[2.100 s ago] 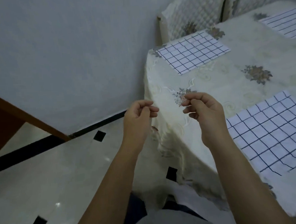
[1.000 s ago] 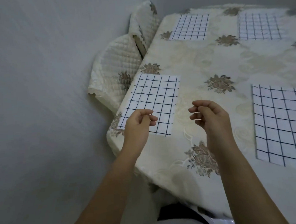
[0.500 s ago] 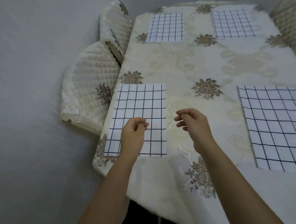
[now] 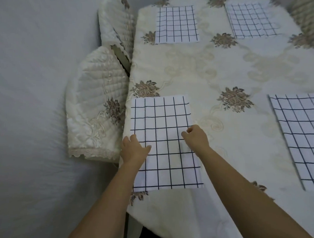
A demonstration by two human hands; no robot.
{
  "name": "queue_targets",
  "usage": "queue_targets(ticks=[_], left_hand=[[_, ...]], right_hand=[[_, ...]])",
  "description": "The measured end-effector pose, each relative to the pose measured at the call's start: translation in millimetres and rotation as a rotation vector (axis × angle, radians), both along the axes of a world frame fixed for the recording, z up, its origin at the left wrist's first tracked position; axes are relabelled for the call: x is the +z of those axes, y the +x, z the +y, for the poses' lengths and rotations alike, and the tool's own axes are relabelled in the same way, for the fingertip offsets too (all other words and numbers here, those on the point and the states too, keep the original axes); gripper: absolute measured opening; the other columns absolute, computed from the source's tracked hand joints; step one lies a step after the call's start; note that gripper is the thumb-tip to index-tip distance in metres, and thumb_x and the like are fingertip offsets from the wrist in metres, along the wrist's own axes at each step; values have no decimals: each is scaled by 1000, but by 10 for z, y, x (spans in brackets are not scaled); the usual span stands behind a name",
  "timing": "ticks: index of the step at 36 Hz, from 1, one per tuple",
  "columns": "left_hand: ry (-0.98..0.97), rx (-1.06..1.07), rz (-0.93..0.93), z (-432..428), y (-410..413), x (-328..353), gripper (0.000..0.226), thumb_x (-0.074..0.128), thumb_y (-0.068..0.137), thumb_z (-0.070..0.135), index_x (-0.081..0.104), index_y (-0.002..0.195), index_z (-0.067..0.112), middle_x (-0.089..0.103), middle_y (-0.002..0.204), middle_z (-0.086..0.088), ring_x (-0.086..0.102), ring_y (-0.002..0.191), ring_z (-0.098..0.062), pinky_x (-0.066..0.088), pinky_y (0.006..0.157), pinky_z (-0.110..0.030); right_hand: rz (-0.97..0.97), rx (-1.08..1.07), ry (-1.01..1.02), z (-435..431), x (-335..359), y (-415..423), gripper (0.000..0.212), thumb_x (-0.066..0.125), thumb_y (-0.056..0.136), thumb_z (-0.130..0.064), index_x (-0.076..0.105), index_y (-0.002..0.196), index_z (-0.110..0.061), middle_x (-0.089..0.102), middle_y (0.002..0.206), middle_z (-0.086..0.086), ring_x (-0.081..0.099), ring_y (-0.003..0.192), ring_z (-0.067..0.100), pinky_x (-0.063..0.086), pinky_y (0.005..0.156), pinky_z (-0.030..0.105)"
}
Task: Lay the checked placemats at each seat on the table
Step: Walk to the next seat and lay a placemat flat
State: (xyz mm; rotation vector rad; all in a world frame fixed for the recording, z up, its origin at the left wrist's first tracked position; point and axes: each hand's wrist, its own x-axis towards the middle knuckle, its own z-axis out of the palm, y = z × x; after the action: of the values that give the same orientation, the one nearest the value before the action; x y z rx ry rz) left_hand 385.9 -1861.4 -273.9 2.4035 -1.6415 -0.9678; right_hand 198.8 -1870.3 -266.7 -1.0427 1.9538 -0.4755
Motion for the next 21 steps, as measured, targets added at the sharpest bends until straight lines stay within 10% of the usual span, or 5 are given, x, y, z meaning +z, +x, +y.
queue_targets(ticks=[7, 10, 14, 18, 21], left_hand=[[46, -119, -143, 25, 9, -129, 84, 62, 82, 50, 20, 144, 13, 9, 153, -14, 12, 140, -33, 27, 110, -50], [65, -162, -173, 41, 4, -158, 87, 61, 81, 52, 17, 145, 14, 3, 154, -15, 5, 142, -33, 25, 111, -53], [63, -230, -179, 61, -22, -183, 90, 60, 80, 55, 13, 146, 15, -2, 156, -14, -5, 144, -30, 18, 112, -56], [51, -228, -172, 56, -72, -185, 91, 61, 79, 56, 15, 146, 15, -2, 156, -13, -6, 144, -30, 14, 112, -56], [43, -215, -165, 49, -83, -195, 89, 62, 79, 55, 16, 145, 15, -1, 156, -13, -5, 144, -30, 14, 112, -56]], right_hand=[[171, -52, 134, -70, -173, 74, 47, 53, 91, -27, 40, 126, 2, 45, 128, 18, 48, 115, 34, 43, 89, 37], [188, -29, 136, -89, -252, 47, 23, 47, 92, -22, 55, 96, -1, 52, 113, 19, 54, 96, 30, 42, 76, 34], [201, -53, 115, -103, -378, -35, 37, 44, 90, -16, 29, 57, -15, 46, 89, 12, 45, 76, 21, 35, 61, 26], [168, -107, 112, -69, -304, -59, 15, 51, 92, -20, 52, 91, -5, 50, 104, 17, 55, 93, 29, 46, 76, 36], [147, -120, 102, -46, -297, -87, 39, 58, 89, -25, 46, 114, 1, 48, 114, 18, 54, 101, 32, 43, 76, 34]])
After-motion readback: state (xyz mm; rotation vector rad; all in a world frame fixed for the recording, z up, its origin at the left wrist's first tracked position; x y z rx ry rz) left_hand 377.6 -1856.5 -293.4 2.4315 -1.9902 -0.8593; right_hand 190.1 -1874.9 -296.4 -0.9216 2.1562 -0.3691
